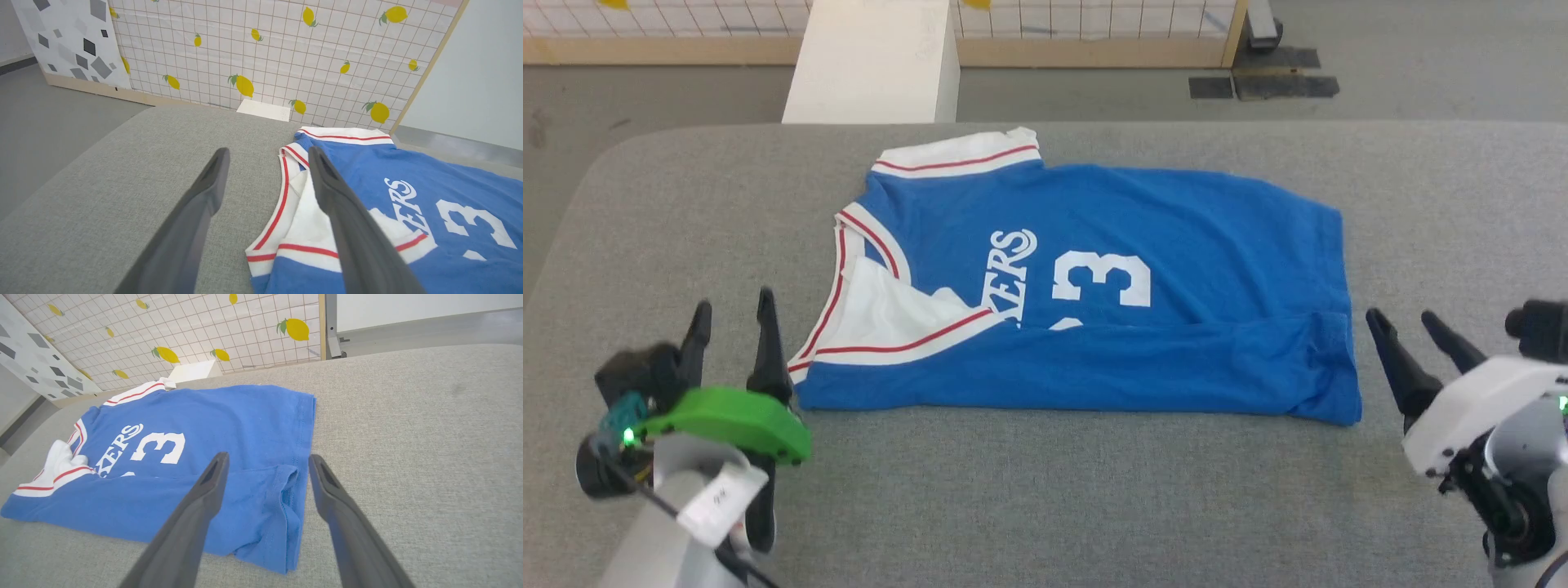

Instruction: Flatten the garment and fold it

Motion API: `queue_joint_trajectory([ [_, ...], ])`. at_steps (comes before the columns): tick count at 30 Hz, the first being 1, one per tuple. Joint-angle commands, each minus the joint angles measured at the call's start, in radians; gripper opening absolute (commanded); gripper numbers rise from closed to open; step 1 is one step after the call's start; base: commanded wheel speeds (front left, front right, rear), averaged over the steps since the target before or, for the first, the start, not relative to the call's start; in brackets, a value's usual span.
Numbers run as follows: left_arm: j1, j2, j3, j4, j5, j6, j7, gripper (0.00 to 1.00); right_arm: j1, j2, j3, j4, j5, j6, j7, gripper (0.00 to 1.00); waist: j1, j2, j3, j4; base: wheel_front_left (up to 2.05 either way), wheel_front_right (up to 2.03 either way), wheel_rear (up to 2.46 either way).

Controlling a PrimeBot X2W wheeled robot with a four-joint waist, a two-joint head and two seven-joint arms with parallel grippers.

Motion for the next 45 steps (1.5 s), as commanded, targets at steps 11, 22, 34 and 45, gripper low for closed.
queue_joint_trajectory([
  [11,0.101,-0.015,0.012,-0.055,0.023,0.016,0.077,1.0,0.076,0.033,-0.016,-0.03,0.001,-0.001,-0.002,1.0,0.0001,0.0,0.018,0.003,0.0,0.0,0.0],
  [22,-0.117,0.044,-0.081,0.03,-0.041,0.083,0.675,1.0,0.055,0.02,-0.013,-0.036,0.0,-0.001,0.013,1.0,0.0001,0.0,0.094,-0.004,0.0,0.0,0.0],
  [34,-0.17,0.062,-0.155,0.059,-0.097,0.145,1.078,1.0,0.037,-0.003,-0.008,-0.043,0.002,-0.001,0.014,1.0,0.0001,0.0,0.135,-0.034,0.0,0.0,0.0],
  [45,-0.139,0.053,-0.123,-0.001,-0.134,0.146,1.042,0.0,0.05,-0.028,-0.001,-0.044,-0.029,-0.001,0.078,1.0,0.0001,0.0,0.112,-0.018,0.0,0.0,0.0],
])
